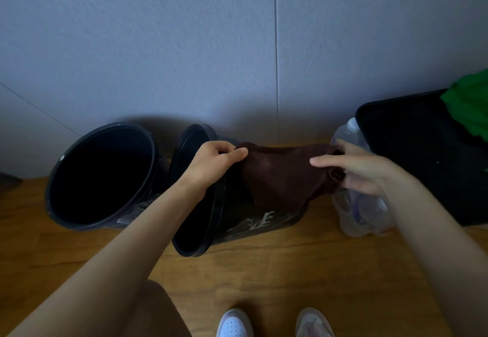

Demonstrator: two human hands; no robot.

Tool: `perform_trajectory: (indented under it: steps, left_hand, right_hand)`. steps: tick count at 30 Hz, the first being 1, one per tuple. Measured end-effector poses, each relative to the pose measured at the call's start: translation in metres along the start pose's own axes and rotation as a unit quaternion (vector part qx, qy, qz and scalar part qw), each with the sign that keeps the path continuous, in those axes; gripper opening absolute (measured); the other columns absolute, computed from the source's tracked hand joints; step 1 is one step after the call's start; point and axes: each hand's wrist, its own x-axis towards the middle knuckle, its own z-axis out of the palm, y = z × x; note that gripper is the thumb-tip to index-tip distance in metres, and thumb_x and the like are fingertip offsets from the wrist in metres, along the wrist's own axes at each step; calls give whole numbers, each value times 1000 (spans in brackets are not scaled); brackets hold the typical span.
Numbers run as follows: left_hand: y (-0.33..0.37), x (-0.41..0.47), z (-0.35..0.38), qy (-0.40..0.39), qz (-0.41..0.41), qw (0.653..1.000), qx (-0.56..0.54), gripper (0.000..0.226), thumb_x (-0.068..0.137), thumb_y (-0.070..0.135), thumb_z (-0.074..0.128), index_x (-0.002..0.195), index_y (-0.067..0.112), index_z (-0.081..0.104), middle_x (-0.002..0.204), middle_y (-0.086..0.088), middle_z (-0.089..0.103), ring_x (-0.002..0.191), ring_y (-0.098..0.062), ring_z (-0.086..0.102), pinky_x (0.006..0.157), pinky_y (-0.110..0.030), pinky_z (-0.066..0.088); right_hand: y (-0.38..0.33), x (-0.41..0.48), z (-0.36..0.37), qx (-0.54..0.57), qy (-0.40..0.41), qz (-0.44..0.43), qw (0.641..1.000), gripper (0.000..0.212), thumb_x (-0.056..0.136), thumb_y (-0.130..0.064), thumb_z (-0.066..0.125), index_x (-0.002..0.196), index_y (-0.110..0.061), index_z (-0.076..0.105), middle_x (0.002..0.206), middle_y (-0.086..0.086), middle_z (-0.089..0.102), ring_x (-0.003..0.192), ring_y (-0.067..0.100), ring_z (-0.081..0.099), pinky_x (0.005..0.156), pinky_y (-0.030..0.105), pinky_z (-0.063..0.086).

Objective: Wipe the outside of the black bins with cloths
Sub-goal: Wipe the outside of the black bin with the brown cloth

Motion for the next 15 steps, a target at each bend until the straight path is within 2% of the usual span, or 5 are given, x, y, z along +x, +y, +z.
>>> perform_trajectory:
  steps: [3,6,8,12,15]
  left_hand:
    - [0,0,3,0,3,1000,8,24,89,23,60,73,5,61,73,-2,61,75,-14,59,70,-23,46]
    - [0,0,3,5,4,1000,11,26,89,23,60,66,11,59,69,2,59,71,-9,57,66,-20,42]
    - [0,-2,4,4,11,1000,16,26,89,24,60,64,15,60,69,3,60,70,-7,58,65,-19,42]
    - [0,-3,10,1,36,999,29,20,86,25,64,68,19,63,69,6,63,66,-3,60,61,-12,45]
    - [0,-5,11,-10,61,997,46,11,87,24,63,78,21,66,76,9,65,72,-1,61,61,-6,48]
  right_hand:
    - [-1,9,-4,-146,123,-44,981,114,72,-12,78,149,-29,-4,154,3,22,136,29,33,105,48,37]
    - [0,6,3,-239,201,-213,926,86,79,-18,73,147,-28,22,141,5,43,130,20,41,102,28,34]
    - [-5,-1,9,-315,152,-287,892,52,87,-23,64,135,-28,46,135,-1,51,129,15,44,99,20,31]
    - [-4,-7,26,-541,-6,-118,833,68,72,-51,70,134,-32,47,125,-3,41,120,15,40,94,28,36]
    - [8,-4,36,-629,62,-152,760,41,70,-53,71,102,-29,62,95,-7,43,105,20,48,87,37,41]
